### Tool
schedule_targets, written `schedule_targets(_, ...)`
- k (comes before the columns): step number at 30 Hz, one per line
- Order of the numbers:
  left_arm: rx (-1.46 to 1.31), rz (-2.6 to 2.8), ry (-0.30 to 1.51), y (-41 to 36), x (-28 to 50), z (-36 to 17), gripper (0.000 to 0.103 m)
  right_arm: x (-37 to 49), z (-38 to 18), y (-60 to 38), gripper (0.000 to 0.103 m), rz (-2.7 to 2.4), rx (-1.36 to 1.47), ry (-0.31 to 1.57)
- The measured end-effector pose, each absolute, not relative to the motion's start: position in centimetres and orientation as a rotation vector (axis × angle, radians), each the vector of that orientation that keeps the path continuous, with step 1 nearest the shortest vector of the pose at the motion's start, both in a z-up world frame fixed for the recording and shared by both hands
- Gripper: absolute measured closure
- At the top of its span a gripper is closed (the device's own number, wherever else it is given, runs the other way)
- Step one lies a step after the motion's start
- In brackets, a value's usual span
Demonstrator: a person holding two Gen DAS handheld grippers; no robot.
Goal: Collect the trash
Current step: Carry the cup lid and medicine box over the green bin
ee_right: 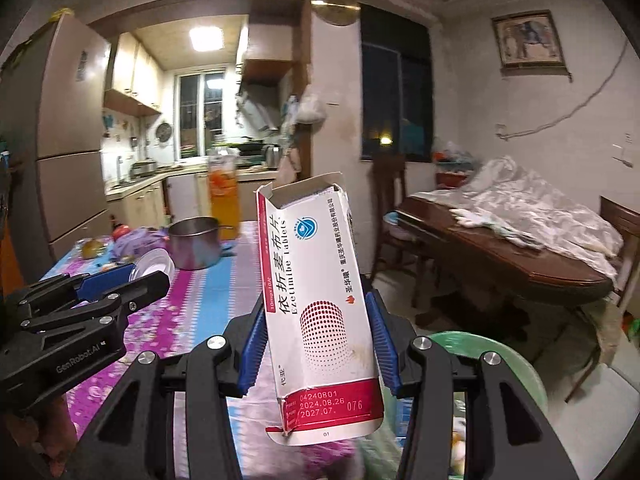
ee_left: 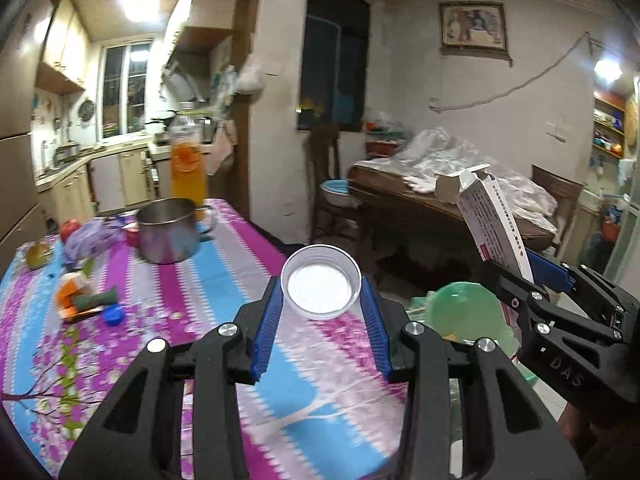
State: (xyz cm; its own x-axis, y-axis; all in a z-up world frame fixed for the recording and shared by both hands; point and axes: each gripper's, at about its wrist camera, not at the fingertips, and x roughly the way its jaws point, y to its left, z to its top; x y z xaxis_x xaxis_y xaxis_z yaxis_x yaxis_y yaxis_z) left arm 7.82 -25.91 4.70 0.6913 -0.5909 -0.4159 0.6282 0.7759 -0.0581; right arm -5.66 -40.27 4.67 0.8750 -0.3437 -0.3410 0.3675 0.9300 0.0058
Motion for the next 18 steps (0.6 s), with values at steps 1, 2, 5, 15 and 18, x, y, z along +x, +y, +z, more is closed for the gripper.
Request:
schedule_targets(1,0.097,-0.696,0.435,-26.6,7.7,4.6,0.065,-6.0,4.7,-41.1,0.054,-0.386,0.073,0.345)
schedule_targets(2,0.103,-0.713,0.439,-27.6,7.5,4.5,0.065,-6.5,4.7,-42.0,0.054,-0.401,0.075,0.348)
schedule_targets(5,0.119,-0.760,0.452,-30.3,7.2,4.1,0.065,-7.4,4.6,-44.1,0.054,-0.445,0.082,0.361)
schedule_targets(15,0.160,-0.884,0.505,-37.0,6.5,2.6,0.065,-9.2,2.6,-51.7,0.054,-0.561,0.119,0.453)
schedule_targets(18,0.166,-0.917,0.539,-38.7,6.9,1.8,0.065,-8.9,1.7,-53.9,0.054,-0.579,0.150,0.495)
